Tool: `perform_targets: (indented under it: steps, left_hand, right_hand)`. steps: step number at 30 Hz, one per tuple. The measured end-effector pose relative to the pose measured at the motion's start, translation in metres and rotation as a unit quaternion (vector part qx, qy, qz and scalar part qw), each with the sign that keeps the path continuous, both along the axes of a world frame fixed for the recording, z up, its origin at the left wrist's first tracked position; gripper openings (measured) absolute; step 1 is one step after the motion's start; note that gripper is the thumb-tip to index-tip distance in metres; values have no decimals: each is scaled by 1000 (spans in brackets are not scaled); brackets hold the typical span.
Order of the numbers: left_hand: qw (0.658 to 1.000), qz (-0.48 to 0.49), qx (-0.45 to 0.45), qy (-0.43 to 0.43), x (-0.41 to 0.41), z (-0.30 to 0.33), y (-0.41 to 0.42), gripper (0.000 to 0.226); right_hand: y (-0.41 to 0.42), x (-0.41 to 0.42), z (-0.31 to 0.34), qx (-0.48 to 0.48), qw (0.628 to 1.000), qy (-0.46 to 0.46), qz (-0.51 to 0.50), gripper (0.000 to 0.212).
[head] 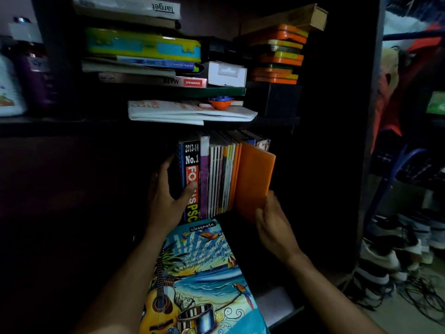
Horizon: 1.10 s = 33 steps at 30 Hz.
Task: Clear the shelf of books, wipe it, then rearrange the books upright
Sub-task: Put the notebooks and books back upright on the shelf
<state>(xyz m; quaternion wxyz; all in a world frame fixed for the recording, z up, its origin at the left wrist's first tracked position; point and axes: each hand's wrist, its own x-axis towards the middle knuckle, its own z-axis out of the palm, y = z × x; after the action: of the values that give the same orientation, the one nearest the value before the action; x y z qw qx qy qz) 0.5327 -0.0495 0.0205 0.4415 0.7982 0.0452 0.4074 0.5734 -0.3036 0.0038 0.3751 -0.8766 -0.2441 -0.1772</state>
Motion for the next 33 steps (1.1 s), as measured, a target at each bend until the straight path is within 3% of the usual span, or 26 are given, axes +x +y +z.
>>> perform_targets:
  steps: [6, 11, 17, 25, 30, 33]
  left_hand:
    - [1000, -2, 4, -4, 0, -1, -1, 79]
    - [1000, 11, 14, 4, 1, -1, -3, 82]
    - [1000, 13, 28, 8, 2, -3, -3, 81]
    - [998, -35, 47, 37, -6, 1, 3, 93]
    - [987, -110, 26, 115, -26, 12, 11, 94]
    - [976, -63, 77, 195, -49, 6, 22, 83]
  right_hand:
    - [6, -4, 5, 54, 998, -16, -39, 43]
    - [33, 6, 11, 16, 999, -33, -2, 31]
    - [56, 25, 18, -35, 998, 36, -48, 35]
    - [42, 8, 6, 55, 997, -5, -49, 28]
    - [33, -30, -7, -74, 997, 15, 29, 18]
    - [31, -51, -12, -147, 987, 26, 56, 22]
